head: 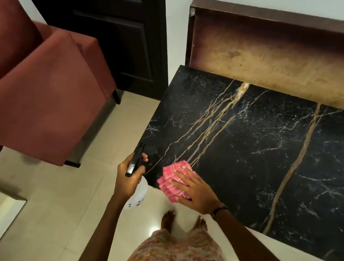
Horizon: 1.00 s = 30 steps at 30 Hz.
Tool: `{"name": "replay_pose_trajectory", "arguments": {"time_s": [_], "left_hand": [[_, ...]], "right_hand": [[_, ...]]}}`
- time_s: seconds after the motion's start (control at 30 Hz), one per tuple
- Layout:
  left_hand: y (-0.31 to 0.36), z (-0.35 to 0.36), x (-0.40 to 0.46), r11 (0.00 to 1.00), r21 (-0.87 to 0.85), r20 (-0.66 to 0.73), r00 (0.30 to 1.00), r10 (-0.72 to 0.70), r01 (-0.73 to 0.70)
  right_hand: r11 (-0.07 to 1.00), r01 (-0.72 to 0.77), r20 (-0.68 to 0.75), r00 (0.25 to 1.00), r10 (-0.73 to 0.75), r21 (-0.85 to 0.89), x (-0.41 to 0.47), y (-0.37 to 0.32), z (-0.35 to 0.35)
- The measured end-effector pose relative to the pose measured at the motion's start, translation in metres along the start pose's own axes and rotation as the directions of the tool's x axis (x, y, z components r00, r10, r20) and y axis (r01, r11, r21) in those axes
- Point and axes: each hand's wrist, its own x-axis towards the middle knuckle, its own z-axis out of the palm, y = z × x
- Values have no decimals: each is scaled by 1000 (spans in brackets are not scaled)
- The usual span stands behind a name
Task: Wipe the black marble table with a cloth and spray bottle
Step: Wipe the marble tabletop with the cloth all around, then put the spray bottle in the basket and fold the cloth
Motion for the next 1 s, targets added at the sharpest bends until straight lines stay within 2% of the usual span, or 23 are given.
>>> {"name": "replay_pose_trajectory", "arguments": {"time_s": [0.13, 0.27, 0.33, 0.37, 0.53, 0.8, 0.9, 1.0], "left_hand": [[6, 1, 22, 999, 21, 7, 999, 46, -46], [11, 18, 38, 991, 46, 10, 993, 121, -122], [9, 24, 42, 986, 74, 11, 989, 150, -151], [8, 27, 43, 984, 78, 12, 987, 158, -158], [11, 41, 41, 982, 106, 16, 988, 154, -155], [8, 38, 32, 996, 90, -22, 999, 32, -30], [8, 33, 33, 994, 105, 43, 999, 32, -37], [1, 23, 39, 976, 218, 133, 990, -36, 6]], "right_hand": [[961, -275, -3, 961, 275, 31, -24, 24, -18], [822, -552, -11, 829, 559, 141, 13, 7, -20], [756, -626, 13, 772, 636, 190, 35, -12, -18], [739, -637, 11, 759, 651, 219, 41, -22, -16], [766, -579, -58, 786, 615, 278, 34, -59, -5], [747, -601, -3, 779, 627, 283, 33, -62, -8], [754, -596, 10, 786, 618, 277, 33, -58, -13], [768, -578, 4, 800, 600, 277, 37, -57, -21]]}}
